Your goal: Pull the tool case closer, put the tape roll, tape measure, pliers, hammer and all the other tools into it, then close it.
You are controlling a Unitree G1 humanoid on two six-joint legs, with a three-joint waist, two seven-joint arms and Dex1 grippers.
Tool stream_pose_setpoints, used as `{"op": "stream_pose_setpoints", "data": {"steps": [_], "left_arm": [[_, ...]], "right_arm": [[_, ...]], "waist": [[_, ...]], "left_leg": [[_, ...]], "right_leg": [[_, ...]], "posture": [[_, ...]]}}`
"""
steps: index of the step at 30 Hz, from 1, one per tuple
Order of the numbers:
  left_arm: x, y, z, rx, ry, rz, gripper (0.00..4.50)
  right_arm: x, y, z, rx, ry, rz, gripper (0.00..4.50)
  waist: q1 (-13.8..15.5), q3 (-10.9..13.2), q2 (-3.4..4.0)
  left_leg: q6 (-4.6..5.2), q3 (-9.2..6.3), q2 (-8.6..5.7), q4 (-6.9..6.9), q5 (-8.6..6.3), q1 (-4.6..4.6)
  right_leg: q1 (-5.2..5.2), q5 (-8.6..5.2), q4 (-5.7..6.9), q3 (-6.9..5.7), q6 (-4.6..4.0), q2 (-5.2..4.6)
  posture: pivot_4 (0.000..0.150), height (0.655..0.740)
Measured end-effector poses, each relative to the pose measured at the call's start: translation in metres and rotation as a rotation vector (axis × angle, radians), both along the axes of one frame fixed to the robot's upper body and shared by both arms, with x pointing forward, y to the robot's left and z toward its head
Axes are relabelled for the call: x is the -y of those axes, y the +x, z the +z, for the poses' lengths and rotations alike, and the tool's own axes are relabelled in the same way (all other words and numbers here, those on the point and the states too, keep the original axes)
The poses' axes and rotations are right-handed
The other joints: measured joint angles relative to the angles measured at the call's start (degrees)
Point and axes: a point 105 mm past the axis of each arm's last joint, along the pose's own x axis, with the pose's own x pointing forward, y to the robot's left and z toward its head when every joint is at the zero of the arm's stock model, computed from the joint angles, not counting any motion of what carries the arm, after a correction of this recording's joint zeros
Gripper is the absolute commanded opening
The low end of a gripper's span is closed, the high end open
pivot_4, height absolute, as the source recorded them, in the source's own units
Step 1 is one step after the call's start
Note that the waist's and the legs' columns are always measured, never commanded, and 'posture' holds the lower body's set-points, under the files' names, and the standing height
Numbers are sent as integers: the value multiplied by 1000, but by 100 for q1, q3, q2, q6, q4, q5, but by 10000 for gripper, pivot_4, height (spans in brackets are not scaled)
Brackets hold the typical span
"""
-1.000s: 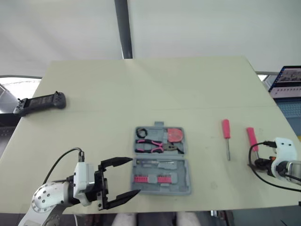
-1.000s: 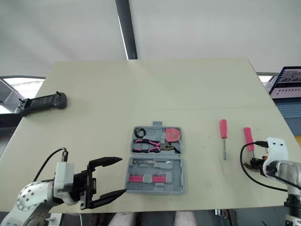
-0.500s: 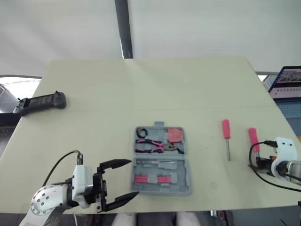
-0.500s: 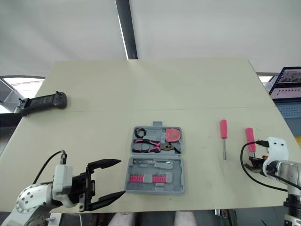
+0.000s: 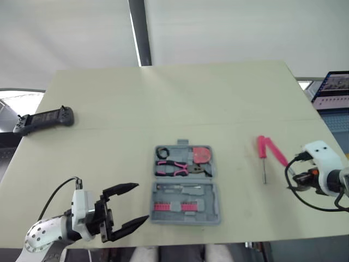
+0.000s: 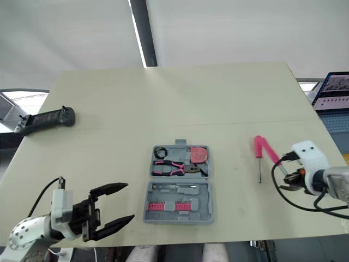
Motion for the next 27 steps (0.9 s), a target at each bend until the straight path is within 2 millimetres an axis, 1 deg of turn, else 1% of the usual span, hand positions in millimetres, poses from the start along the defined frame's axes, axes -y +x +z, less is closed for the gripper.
{"op": "stream_pose_setpoints", "data": {"steps": [2,4,7,10,13,15,17,20,24,27], "left_arm": [[-7,0,-2,-7,11,19,45000],[-10,-3,-2,-7,17,27,45000],[-16,-7,-5,-20,25,50,45000],[-20,-10,-7,-31,31,69,45000],[-21,-16,-9,-36,37,68,45000],[-28,-19,-12,-47,44,92,45000],[-34,-20,-15,-53,51,114,45000],[-34,-23,-16,-48,59,105,45000],[-38,-27,-23,-60,84,106,45000],[-39,-28,-24,-53,94,109,45000]], "right_arm": [[-27,-10,7,-50,-17,171,319],[-49,-20,14,-87,-57,326,319],[-71,-30,19,-117,-88,488,319],[-91,-33,24,-112,-110,612,319],[-105,-33,28,-100,-149,694,319],[-116,-33,27,-106,-163,747,319],[-124,-36,23,-129,-176,795,319],[-134,-35,14,-157,-195,836,319],[-159,-29,6,-156,-225,905,319],[-166,-25,5,-157,-243,920,319]], "waist": [[0,4,0],[0,10,-8],[4,24,-32],[-1,31,-39],[-2,32,-42],[-4,34,-46],[-5,33,-47],[-6,33,-46],[-21,33,-46],[-5,33,-47]], "left_leg": [[0,0,-1,-1,1,0],[0,-2,-1,-3,0,-2],[0,-6,-1,-6,0,-5],[-1,-5,-2,-7,0,-13],[-2,-4,-1,-9,0,-26],[-5,-2,0,-9,2,-38],[-9,-1,0,-5,4,-55],[-11,-4,-1,13,6,-74],[-18,-9,0,25,10,-76],[-17,-16,-2,27,10,-83]], "right_leg": [[1,0,-1,1,0,-1],[-1,0,-6,1,0,-2],[-2,0,-14,0,0,-2],[-14,0,-15,0,0,-5],[-34,0,-12,0,0,-4],[-54,0,-2,0,0,-4],[-75,0,10,0,0,-4],[-90,1,24,0,-1,-5],[-96,2,46,-2,-3,-4],[-99,2,46,-4,-4,-6]], "posture": [[1500,7400],[1500,7400],[1500,7400],[1500,7400],[1500,7400],[1500,7400],[1500,7400],[1500,7400],[1500,7400],[1500,7400]]}}
